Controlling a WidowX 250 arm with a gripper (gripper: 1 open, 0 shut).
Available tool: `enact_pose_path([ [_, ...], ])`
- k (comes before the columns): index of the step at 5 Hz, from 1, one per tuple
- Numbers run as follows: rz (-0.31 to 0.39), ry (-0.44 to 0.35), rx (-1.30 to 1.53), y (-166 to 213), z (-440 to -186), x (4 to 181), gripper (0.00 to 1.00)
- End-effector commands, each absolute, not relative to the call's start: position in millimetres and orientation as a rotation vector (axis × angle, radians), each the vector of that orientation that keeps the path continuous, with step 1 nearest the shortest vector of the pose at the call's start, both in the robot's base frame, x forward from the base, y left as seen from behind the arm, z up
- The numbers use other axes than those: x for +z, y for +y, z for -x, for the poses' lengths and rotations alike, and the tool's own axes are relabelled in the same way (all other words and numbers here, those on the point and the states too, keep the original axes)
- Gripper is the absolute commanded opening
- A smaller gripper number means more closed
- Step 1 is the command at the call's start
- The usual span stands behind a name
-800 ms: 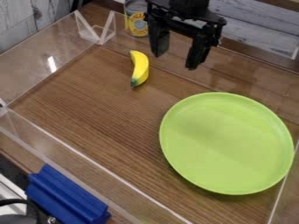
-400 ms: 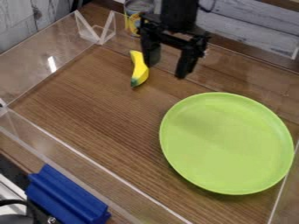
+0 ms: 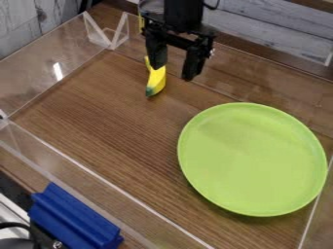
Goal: Put the banana in the green plate
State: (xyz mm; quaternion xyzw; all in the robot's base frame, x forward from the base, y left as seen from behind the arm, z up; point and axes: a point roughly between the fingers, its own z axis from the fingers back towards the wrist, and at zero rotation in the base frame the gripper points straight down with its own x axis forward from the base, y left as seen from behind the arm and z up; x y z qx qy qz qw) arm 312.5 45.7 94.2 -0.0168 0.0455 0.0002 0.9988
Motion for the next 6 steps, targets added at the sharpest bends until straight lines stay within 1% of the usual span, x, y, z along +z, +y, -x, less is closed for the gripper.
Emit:
enact_pose_path([
  [1,0.027,0.022,0.008,57,-325,104.8,1.0],
  [6,0.027,-0.001,-0.003,88,-347,74.3,1.0],
])
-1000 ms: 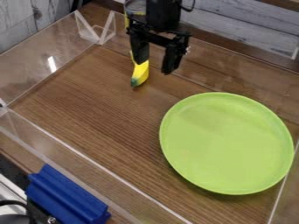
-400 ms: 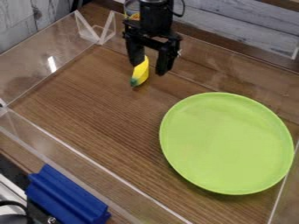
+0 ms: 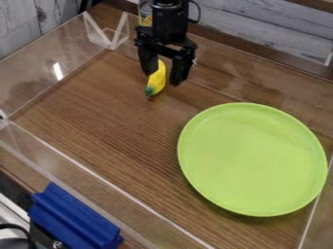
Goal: Put the banana in the green plate
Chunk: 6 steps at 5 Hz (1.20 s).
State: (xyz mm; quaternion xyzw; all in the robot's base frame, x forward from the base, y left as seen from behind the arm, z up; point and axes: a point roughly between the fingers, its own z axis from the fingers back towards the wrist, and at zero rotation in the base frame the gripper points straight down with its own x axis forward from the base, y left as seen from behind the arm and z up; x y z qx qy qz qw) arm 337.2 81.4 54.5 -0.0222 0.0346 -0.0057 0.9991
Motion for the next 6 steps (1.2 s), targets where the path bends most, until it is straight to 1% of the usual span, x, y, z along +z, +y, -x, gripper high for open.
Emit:
enact_pose_path([
  [1,0.028,-0.002,0.0,92,-350,68.5,1.0],
  [6,0.032,-0.001,0.019,103,-357,43.0,1.0],
])
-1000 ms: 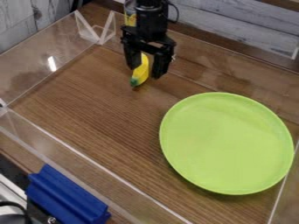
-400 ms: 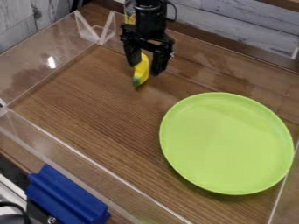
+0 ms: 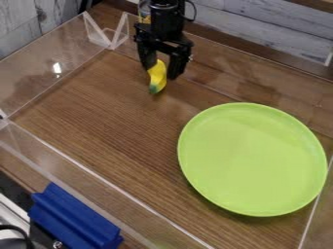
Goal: Put the banana in the green plate
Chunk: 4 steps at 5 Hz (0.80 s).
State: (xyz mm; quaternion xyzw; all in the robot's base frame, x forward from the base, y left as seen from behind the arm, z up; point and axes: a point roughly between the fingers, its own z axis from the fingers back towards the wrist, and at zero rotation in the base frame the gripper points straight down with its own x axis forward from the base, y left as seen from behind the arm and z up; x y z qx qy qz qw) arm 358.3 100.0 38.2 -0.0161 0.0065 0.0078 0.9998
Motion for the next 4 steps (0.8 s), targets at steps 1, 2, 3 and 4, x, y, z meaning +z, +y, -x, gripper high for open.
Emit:
enact_pose_path([
  [1,0.034,0.002,0.021,104.5,-357.6,38.5,1.0],
  [2,0.036,-0.001,0.017,103.4,-358.5,35.9,0.0],
  [3,0.036,-0.002,0.012,100.7,-358.7,35.8,0.0],
  [4,0.035,-0.001,0.005,96.6,-358.5,37.9,0.0],
])
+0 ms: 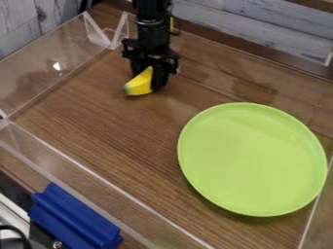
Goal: Put the banana in the green plate
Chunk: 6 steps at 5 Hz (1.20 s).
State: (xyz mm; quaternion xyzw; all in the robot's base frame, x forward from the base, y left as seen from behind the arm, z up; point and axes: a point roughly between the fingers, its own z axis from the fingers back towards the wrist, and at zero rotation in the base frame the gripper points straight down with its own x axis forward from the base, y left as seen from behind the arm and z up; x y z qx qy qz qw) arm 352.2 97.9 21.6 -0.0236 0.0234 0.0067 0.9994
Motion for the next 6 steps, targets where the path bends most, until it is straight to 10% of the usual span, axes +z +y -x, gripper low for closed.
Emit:
enact_pose_path([
  [1,0.026,0.001,0.0,93,-356,48.3,0.0],
  [6,-0.017,-0.01,-0.012,59,-332,111.2,0.0],
])
